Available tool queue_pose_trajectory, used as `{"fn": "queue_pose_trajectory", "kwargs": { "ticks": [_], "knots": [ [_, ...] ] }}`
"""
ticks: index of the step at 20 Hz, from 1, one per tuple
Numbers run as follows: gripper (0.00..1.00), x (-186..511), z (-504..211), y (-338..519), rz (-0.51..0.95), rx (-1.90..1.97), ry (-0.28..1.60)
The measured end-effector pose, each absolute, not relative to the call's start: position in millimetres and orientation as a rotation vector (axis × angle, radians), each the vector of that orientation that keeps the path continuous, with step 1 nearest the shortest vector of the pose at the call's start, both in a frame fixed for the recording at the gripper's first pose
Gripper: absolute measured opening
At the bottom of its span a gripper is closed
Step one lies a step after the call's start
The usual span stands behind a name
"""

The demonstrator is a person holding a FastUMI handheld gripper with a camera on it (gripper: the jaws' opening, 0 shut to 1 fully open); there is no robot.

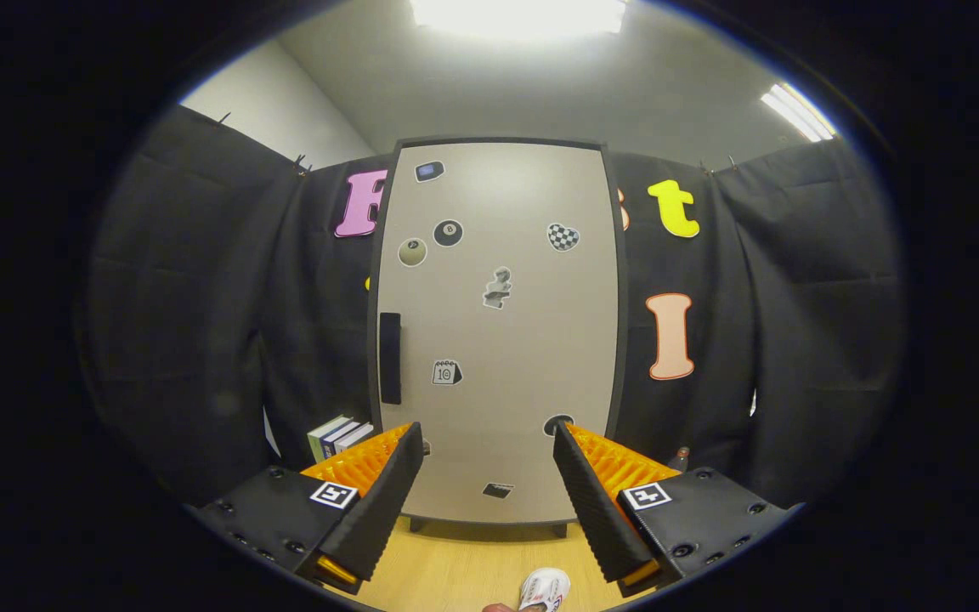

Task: Open the shoe cabinet door, grab the shoes and put them into the shoe cabinet, then close the shoe cabinet door.

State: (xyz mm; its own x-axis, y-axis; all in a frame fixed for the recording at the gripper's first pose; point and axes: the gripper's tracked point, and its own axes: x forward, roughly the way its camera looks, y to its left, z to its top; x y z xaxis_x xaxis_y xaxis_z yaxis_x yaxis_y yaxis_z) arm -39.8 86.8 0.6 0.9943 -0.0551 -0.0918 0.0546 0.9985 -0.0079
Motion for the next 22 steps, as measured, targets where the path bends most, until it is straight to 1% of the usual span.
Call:
{"fn": "queue_pose_trajectory", "kwargs": {
  "ticks": [5, 15, 22],
  "knots": [
    [0.97, -18, 10, 104, -0.03, 0.016, 0.093],
    [0.98, 66, 27, 175, 0.073, 0.179, 0.145],
    [0.99, 133, 24, 202, 0.044, 0.077, 0.144]
  ]
}}
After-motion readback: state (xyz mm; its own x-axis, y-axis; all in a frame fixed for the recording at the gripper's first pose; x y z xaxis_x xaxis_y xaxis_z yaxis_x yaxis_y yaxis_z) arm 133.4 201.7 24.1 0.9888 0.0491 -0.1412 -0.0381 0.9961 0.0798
